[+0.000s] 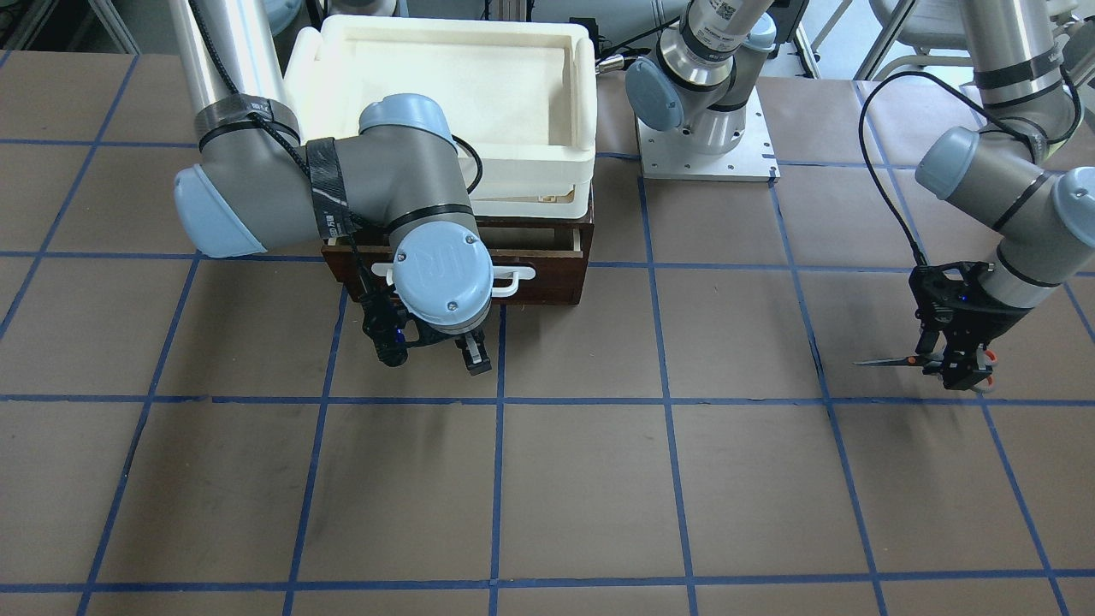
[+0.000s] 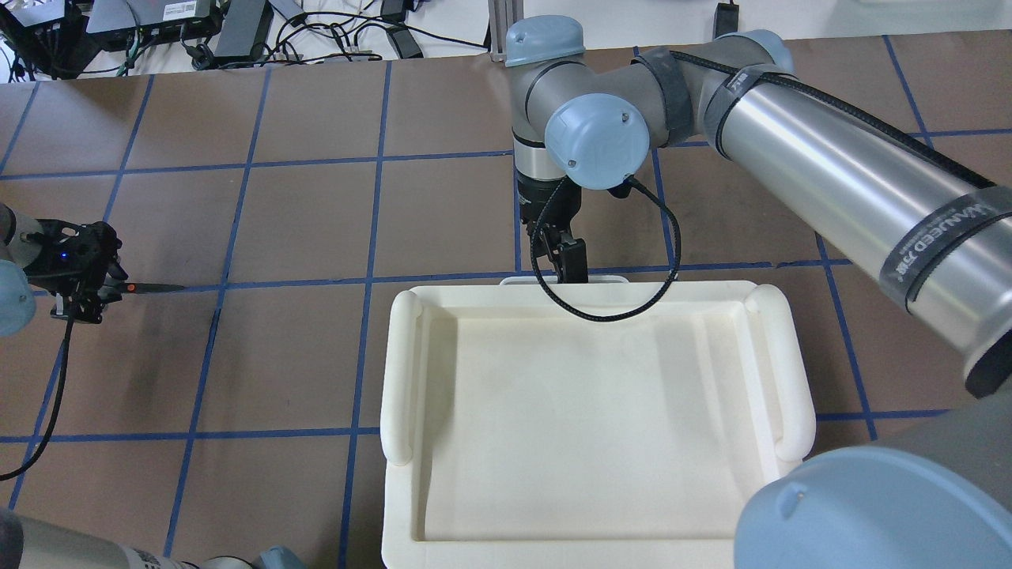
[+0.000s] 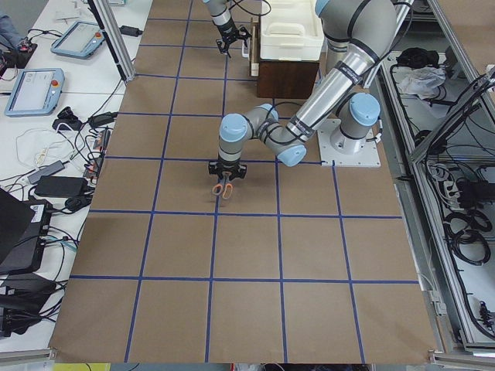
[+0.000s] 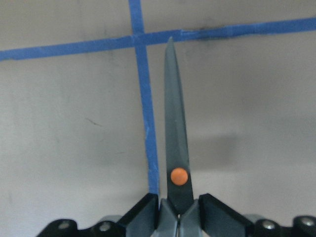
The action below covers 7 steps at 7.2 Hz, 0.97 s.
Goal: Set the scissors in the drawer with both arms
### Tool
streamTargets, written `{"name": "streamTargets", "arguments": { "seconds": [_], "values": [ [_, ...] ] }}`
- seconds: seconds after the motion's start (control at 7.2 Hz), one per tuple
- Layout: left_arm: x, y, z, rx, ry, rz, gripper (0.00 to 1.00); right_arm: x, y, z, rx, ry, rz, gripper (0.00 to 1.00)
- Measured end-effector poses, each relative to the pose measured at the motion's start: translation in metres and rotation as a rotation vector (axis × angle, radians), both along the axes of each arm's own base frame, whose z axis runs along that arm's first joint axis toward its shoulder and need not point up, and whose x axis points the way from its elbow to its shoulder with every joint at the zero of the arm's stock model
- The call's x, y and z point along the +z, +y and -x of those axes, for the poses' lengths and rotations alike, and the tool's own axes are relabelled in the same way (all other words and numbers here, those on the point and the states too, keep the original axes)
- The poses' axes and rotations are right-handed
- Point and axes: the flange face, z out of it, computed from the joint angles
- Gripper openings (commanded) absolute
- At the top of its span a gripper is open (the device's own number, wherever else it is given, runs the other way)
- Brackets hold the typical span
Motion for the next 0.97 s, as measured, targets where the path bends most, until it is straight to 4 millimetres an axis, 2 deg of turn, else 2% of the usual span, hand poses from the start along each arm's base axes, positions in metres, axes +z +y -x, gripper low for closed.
{"name": "streamTargets", "arguments": {
  "seconds": [0.28,0.42,0.69,0.97],
  "values": [
    [0.053,-0.017,0.024,-0.027,0.022,0.020,0.15,-0.002,-0.007,0.001,0.014,-0.009,0.017,1.00],
    [0.084,-0.028,0.044,-0.010,0.034,0.020,0.15,-0.002,-0.012,0.000,0.016,-0.013,0.028,1.00],
    [0.142,-0.051,0.118,0.048,0.054,0.024,0.15,-0.001,-0.023,-0.001,0.032,-0.011,0.046,1.00],
    [0.178,-0.060,0.196,0.138,0.079,0.033,0.14,0.002,-0.030,0.000,0.052,-0.014,0.058,1.00]
  ]
}}
